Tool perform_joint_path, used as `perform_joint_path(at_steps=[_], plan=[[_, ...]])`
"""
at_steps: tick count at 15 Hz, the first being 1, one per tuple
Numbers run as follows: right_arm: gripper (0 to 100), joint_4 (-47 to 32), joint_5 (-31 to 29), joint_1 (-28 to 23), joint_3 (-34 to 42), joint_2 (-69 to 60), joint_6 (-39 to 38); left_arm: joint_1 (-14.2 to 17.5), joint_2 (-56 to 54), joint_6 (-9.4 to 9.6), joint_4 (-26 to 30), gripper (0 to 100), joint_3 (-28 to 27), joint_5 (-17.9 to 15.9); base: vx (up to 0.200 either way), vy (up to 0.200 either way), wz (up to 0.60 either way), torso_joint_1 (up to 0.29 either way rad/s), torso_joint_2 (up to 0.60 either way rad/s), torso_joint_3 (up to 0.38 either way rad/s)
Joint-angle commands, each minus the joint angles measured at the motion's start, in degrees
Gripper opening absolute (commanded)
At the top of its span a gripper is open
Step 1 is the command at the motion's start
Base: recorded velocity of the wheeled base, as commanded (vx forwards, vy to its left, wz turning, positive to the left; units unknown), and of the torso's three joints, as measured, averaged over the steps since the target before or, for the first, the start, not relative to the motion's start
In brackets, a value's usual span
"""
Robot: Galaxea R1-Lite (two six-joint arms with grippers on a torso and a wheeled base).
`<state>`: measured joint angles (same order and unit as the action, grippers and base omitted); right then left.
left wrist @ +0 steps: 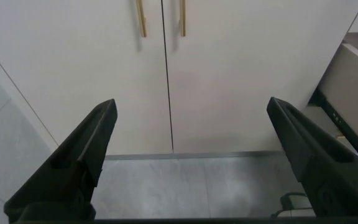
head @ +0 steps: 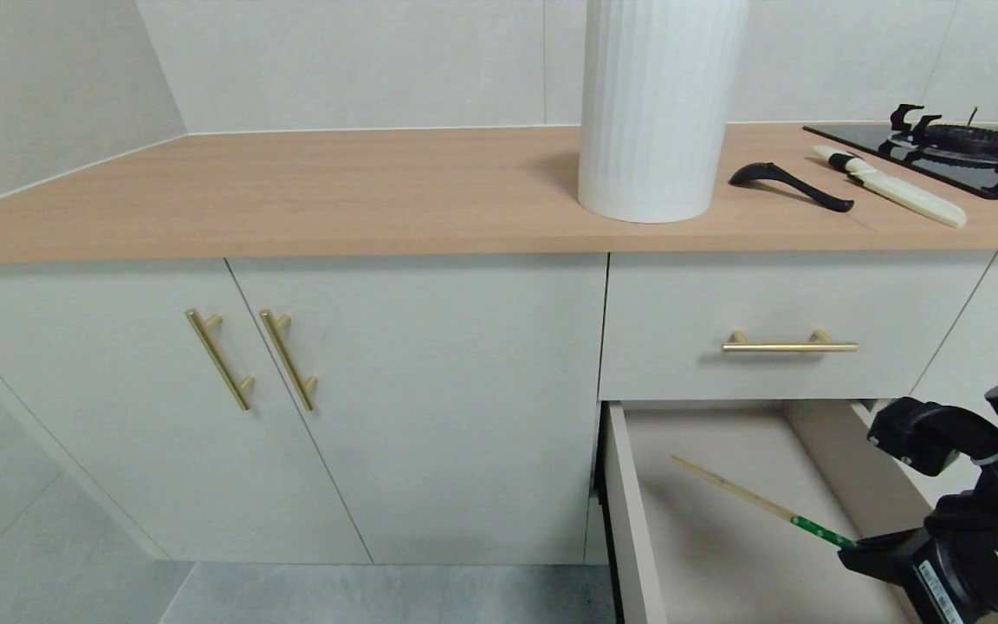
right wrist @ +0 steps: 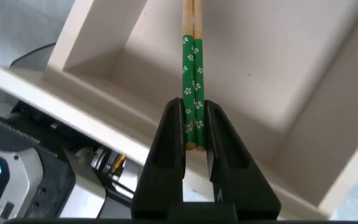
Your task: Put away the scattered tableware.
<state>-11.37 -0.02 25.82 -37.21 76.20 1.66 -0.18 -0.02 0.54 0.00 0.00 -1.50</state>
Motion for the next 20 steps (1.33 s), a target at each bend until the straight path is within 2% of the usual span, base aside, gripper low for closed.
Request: perform_joint_path(at_steps=[1, 3, 5, 9, 11, 20], plan=[[0, 2.5, -0.15, 0.02, -0.15, 6.85, -0.78, 0.01, 0.02, -0.01, 0.0, 100, 0.0, 0.01, 0.0, 0.0, 0.0, 0.0, 0.0, 0.0], [0, 7.16, -0.15, 0.11, -0.76, 11.69, -5.7, 0.01, 0.02, -0.01, 0.0, 100, 0.0, 0.01, 0.0, 0.0, 0.0, 0.0, 0.0, 0.0], [0, 15.77, -0.59, 0.2, -0.68, 17.93, -10.97, 0.01, 0.02, -0.01, 0.0, 100, 0.0, 0.01, 0.0, 0.0, 0.0, 0.0, 0.0, 0.0], [0, 29.3, -8.24, 0.9, -0.59, 30.58, -18.01, 0.01, 0.02, -0.01, 0.0, 100, 0.0, 0.01, 0.0, 0.0, 0.0, 0.0, 0.0, 0.0], [0, 34.05, -9.64, 0.9, -0.32, 34.98, -18.71, 0.01, 0.02, -0.01, 0.0, 100, 0.0, 0.01, 0.0, 0.0, 0.0, 0.0, 0.0, 0.0], [0, 38.8, -11.67, 0.9, -0.76, 40.69, -20.64, 0.01, 0.02, -0.01, 0.0, 100, 0.0, 0.01, 0.0, 0.0, 0.0, 0.0, 0.0, 0.0]])
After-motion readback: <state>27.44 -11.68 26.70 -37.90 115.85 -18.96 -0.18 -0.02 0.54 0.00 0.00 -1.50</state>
